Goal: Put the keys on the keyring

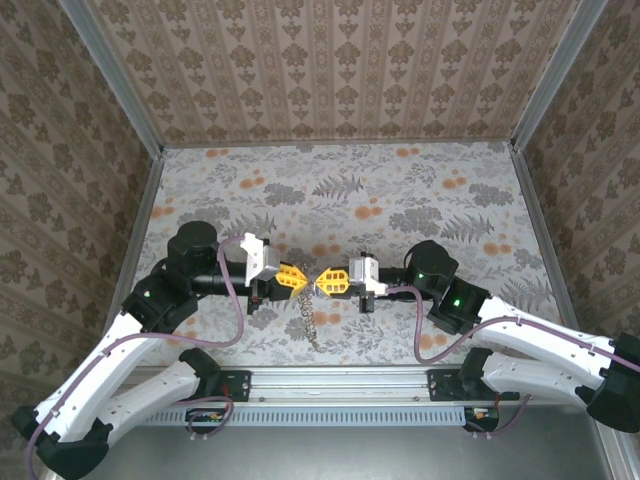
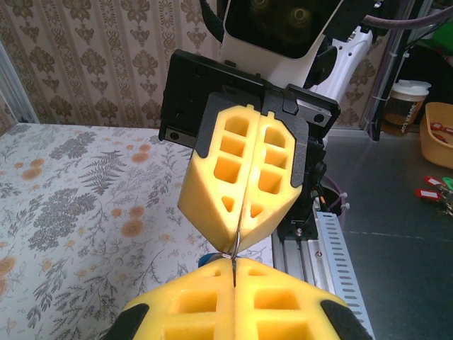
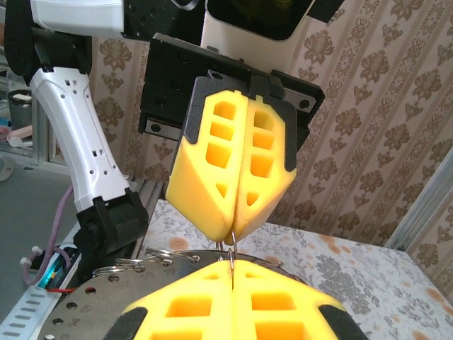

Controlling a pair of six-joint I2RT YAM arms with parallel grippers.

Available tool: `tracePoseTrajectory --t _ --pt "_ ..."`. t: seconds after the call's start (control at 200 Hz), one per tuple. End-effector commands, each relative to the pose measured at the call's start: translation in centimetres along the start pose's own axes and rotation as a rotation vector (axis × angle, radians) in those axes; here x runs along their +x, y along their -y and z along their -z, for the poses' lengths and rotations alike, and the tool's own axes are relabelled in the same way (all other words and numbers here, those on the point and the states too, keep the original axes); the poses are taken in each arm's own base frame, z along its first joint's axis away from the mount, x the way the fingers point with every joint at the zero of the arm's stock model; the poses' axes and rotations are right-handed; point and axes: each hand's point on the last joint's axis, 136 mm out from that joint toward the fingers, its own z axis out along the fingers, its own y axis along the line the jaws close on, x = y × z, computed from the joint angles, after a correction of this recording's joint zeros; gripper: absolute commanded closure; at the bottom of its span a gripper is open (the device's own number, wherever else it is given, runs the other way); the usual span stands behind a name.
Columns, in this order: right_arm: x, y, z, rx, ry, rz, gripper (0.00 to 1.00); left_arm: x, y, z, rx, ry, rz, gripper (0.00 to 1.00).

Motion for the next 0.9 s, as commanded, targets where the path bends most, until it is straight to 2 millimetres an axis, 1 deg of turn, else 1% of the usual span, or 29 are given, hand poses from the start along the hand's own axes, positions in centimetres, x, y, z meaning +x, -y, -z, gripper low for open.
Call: tracePoseTrajectory --t 0.0,0.125,0.35,0.645,0.895 --pt "1.8 0.1 -0.3 -0.002 -0.065 -0.024 1.00 -2.7 1.0 0.6 0.033 0.089 -0.087 1.00" --pt "1.8 -0.1 -0.4 -0.013 -0.062 -0.025 1.00 -2.8 1.1 0.6 0.037 0.091 -0.087 1.00" --pt "2.0 0.1 -0.6 0.018 -0.076 0.011 1.00 -2.8 1.0 0.7 0.035 0.090 -0.084 1.00" --pt "1.8 1.1 -0.7 0.123 -0.086 0.085 1.00 -2.8 1.0 0.6 0.038 0.089 -0.079 1.00" --pt "2.0 1.4 -0.8 0.172 -0.102 0.126 1.00 -2.7 1.0 0.6 0.036 0.089 -0.076 1.00"
